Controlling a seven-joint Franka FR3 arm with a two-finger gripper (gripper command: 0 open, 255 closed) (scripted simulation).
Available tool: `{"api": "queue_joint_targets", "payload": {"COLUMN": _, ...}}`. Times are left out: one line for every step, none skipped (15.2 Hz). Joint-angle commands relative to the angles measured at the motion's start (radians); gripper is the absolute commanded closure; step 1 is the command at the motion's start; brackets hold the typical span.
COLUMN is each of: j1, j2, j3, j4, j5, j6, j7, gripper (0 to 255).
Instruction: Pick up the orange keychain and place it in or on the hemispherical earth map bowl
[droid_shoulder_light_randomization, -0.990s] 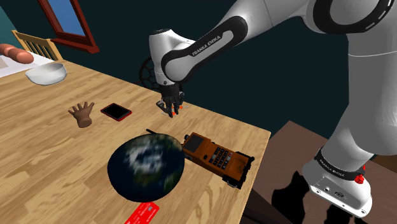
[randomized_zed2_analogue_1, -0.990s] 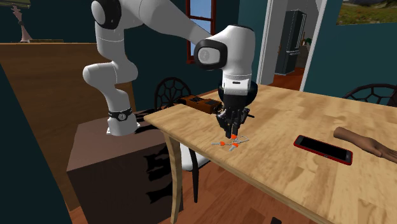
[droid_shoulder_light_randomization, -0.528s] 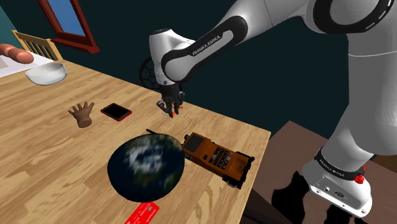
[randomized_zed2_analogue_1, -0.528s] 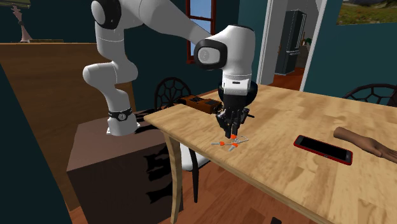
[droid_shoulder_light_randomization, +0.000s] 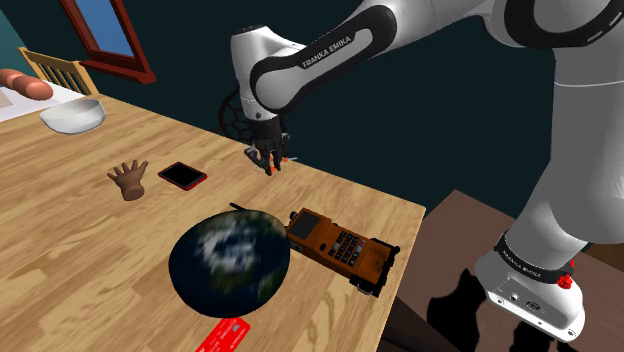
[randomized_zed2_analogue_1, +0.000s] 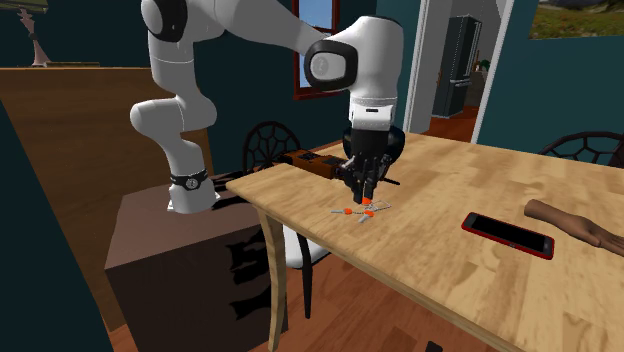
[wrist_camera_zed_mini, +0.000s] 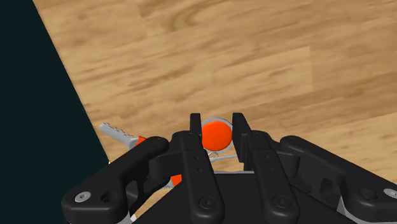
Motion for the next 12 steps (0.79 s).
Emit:
{"api": "queue_joint_targets", "payload": {"j1": 0.000, "j2": -0.008, "j3": 0.002, "j4": 0.016, "j5": 0.004, "j6": -0.024, "j7": -0.002, "gripper": 255}}
{"api": "queue_joint_targets", "payload": {"j1": 0.000, "j2": -0.012, "j3": 0.003, "j4": 0.023, "j5": 0.006, "j6": -0.035, "j7": -0.003, "gripper": 255}}
{"api": "queue_joint_targets", "payload": {"j1": 0.000, "j2": -0.017, "j3": 0.004, "j4": 0.030, "j5": 0.008, "j6": -0.047, "j7": -0.004, "gripper": 255}}
{"api": "queue_joint_targets", "payload": {"j1": -0.001, "j2": -0.021, "j3": 0.004, "j4": 0.038, "j5": 0.010, "j6": -0.058, "j7": -0.005, "gripper": 255}}
{"api": "queue_joint_targets", "payload": {"j1": -0.001, "j2": -0.025, "j3": 0.005, "j4": 0.046, "j5": 0.011, "j6": -0.070, "j7": -0.007, "gripper": 255}}
{"api": "queue_joint_targets", "payload": {"j1": -0.001, "j2": -0.029, "j3": 0.006, "j4": 0.054, "j5": 0.013, "j6": -0.082, "j7": -0.008, "gripper": 255}}
{"api": "queue_joint_targets", "payload": {"j1": -0.001, "j2": -0.033, "j3": 0.007, "j4": 0.062, "j5": 0.015, "j6": -0.094, "j7": -0.009, "gripper": 255}}
{"api": "queue_joint_targets", "payload": {"j1": -0.001, "j2": -0.036, "j3": 0.007, "j4": 0.071, "j5": 0.016, "j6": -0.106, "j7": -0.010, "gripper": 255}}
{"api": "queue_joint_targets", "payload": {"j1": -0.001, "j2": -0.040, "j3": 0.008, "j4": 0.080, "j5": 0.018, "j6": -0.118, "j7": -0.011, "gripper": 255}}
{"api": "queue_joint_targets", "payload": {"j1": -0.001, "j2": -0.043, "j3": 0.009, "j4": 0.089, "j5": 0.019, "j6": -0.130, "j7": -0.012, "gripper": 255}}
{"api": "queue_joint_targets", "payload": {"j1": -0.001, "j2": -0.046, "j3": 0.009, "j4": 0.099, "j5": 0.020, "j6": -0.142, "j7": -0.013, "gripper": 255}}
{"api": "queue_joint_targets", "payload": {"j1": -0.001, "j2": -0.048, "j3": 0.010, "j4": 0.109, "j5": 0.022, "j6": -0.154, "j7": -0.014, "gripper": 255}}
